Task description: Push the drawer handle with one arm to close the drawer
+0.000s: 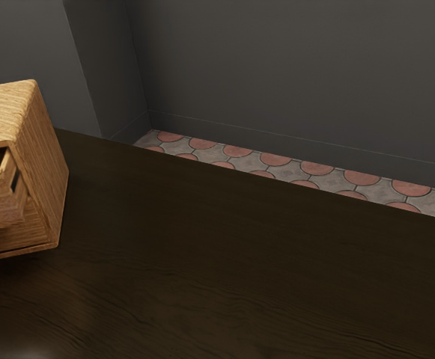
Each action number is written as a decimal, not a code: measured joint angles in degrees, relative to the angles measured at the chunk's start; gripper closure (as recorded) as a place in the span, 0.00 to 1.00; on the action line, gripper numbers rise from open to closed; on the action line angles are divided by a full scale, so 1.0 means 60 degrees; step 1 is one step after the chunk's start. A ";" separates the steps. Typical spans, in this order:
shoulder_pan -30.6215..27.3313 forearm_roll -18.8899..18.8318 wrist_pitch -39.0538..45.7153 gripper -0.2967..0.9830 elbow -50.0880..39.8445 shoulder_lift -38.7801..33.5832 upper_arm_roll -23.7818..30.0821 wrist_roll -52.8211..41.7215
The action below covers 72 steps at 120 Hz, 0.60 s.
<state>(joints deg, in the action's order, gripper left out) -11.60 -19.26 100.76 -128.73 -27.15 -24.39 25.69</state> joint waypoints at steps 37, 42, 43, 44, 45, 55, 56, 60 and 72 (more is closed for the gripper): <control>0.0008 0.0512 0.0404 0.85 0.1090 0.1487 -0.0152 -0.0800; 0.0003 0.0589 0.0452 0.85 0.1213 0.1605 -0.0153 -0.0912; 0.0002 0.0602 0.0462 0.85 0.1241 0.1629 -0.0154 -0.0935; 0.0001 0.0614 0.0471 0.85 0.1267 0.1654 -0.0154 -0.0957; 0.0001 0.0625 0.0481 0.85 0.1292 0.1679 -0.0154 -0.0980; 0.0001 0.0700 0.0562 0.85 0.1465 0.1858 -0.0154 -0.1194; 0.0000 0.0705 0.0568 0.85 0.1481 0.1875 -0.0154 -0.1215; 0.0003 0.0732 0.0595 0.85 0.1543 0.1960 -0.0191 -0.1301; -0.0003 0.0824 0.0673 0.85 0.1670 0.2147 -0.0267 -0.1563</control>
<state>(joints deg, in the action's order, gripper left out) -11.62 -14.32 104.79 -118.71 -14.26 -25.99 16.32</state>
